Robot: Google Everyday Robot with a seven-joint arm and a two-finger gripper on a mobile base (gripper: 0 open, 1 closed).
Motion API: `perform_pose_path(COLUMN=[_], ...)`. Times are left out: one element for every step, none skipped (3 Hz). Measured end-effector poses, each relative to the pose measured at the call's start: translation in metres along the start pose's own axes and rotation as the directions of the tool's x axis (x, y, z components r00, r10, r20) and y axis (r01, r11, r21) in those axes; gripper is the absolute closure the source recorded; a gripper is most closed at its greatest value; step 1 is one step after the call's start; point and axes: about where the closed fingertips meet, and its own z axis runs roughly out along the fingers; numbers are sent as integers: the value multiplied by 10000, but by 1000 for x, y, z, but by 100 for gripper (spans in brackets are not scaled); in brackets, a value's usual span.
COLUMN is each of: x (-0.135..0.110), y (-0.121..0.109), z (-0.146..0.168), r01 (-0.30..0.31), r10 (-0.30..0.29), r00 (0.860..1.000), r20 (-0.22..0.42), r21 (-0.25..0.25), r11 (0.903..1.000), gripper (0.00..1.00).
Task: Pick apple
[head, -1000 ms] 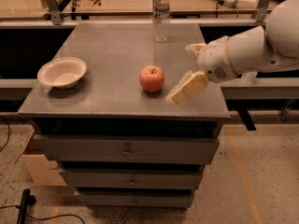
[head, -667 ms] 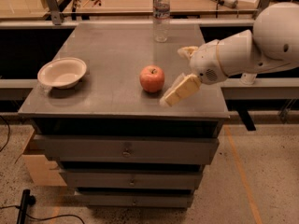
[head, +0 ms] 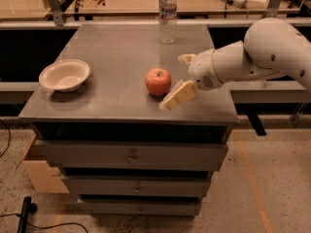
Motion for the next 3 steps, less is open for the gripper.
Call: perform_pose_path(x=[5,8,8], y=[-16,-22,-20], z=[14,36,54], r01=[-232,-432,-497], r10=[229,438,526], r00=[9995,9980,9974], r20=[217,463,491], r21=[145,-140,-584], r11=[9996,9990,9971], gripper=[0,19,42])
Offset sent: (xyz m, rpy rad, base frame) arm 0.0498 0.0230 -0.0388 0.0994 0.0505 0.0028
